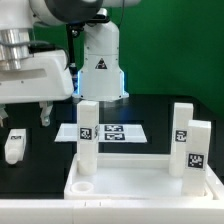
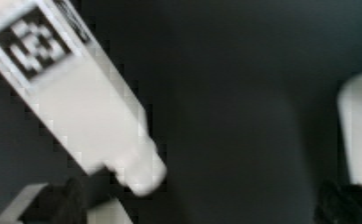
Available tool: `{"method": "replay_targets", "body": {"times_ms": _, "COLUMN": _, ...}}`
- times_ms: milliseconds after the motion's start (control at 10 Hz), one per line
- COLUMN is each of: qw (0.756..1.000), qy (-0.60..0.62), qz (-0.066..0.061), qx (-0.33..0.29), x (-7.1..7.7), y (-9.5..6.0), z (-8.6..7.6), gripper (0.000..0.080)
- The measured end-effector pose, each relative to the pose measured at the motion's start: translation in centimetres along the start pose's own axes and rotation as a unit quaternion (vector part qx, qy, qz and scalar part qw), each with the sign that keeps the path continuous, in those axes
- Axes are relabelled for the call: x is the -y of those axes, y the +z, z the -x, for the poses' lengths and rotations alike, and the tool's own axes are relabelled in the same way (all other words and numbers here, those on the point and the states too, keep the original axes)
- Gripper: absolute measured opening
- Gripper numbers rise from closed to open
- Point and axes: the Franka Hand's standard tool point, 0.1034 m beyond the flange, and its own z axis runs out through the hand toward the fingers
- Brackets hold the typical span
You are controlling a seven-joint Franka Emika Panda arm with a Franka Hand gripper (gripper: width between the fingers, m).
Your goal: Assemble desk
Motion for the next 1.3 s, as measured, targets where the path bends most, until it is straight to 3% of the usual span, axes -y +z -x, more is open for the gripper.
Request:
{"method": "replay_targets", "body": {"times_ms": 300, "qw": 1.000, "qy": -0.001, "qz": 0.002, "qx": -0.001, "x": -0.1, "y": 0.1, "z": 0.1, "gripper": 0.0649}}
{"method": "replay_targets", "body": {"times_ms": 400, "qw": 0.996, "qy": -0.082, "qz": 0.020, "qx": -0.005, "x": -0.7, "y": 0.5, "z": 0.3, "gripper": 0.0649}}
{"method": "replay_targets", "body": {"times_ms": 600, "qw": 0.985, "qy": -0.167, "qz": 0.031, "qx": 0.018, "x": -3.0, "y": 2.1, "z": 1.7, "gripper": 0.0649}}
{"method": "replay_targets", "body": {"times_ms": 700, "qw": 0.986, "qy": -0.161, "qz": 0.031, "qx": 0.019, "x": -3.9, "y": 2.1, "z": 1.8, "gripper": 0.0649}}
{"method": "replay_targets", "body": {"times_ms": 1000, "qw": 0.986, "qy": -0.162, "qz": 0.032, "qx": 0.022, "x": -4.0, "y": 2.2, "z": 1.9, "gripper": 0.0649}}
{"method": "replay_targets", "body": {"times_ms": 1300, "qw": 0.990, "qy": -0.130, "qz": 0.031, "qx": 0.050, "x": -5.0, "y": 4.1, "z": 3.3, "gripper": 0.0649}}
